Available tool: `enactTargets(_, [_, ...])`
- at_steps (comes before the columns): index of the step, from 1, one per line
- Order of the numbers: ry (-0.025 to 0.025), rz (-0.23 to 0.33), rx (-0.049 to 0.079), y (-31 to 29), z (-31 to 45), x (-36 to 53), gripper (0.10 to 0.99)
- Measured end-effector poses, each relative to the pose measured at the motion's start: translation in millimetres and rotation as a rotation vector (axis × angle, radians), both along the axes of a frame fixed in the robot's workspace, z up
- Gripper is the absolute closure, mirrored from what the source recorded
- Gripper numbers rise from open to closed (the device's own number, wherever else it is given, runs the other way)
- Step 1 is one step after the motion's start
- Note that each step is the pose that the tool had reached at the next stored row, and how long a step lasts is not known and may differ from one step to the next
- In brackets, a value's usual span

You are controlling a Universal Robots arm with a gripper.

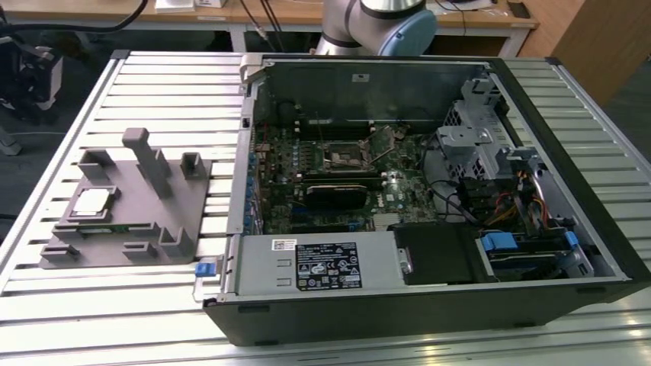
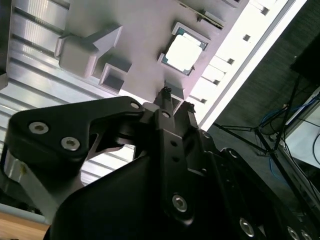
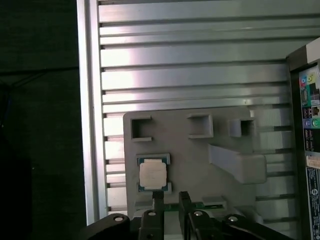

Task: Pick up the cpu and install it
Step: 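Pick up the cpu and move it towards the insertion slot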

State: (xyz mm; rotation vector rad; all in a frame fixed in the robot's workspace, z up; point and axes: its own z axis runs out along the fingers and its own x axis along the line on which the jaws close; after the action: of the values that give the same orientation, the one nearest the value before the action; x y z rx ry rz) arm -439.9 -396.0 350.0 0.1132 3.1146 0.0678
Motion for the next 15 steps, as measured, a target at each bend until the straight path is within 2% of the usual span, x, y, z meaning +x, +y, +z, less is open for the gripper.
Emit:
enactTargets(2, [0.0027, 0.005, 0.000, -1.5, -3.5, 0.0, 0.737])
enactTargets(3, [0.0038, 0.007, 0.000, -2.1, -5.3, 0.0, 0.737])
enactTargets(5, [0.0060, 0.009, 0.000, -3.7, -9.0, 0.0, 0.620])
enactTargets(6, [0.0079, 0.010, 0.000, -4.4, -10.9, 0.0, 0.620])
enactTargets(8, [0.0113, 0.012, 0.000, -5.6, -14.4, 0.0, 0.506])
enactTargets(9, [0.0129, 0.012, 0.000, -6.2, -16.2, 0.0, 0.506])
enactTargets(11, [0.0162, 0.013, 0.000, -7.9, -19.9, 0.0, 0.388])
enactTargets(12, [0.0176, 0.013, 0.000, -8.3, -21.7, 0.0, 0.388])
enactTargets(13, [0.0180, 0.013, 0.000, -8.7, -23.6, 0.0, 0.329])
enactTargets(14, [0.0185, 0.013, 0.000, -8.8, -25.4, -0.1, 0.329])
enactTargets(15, [0.0191, 0.013, 0.000, -9.0, -27.1, 0.0, 0.267])
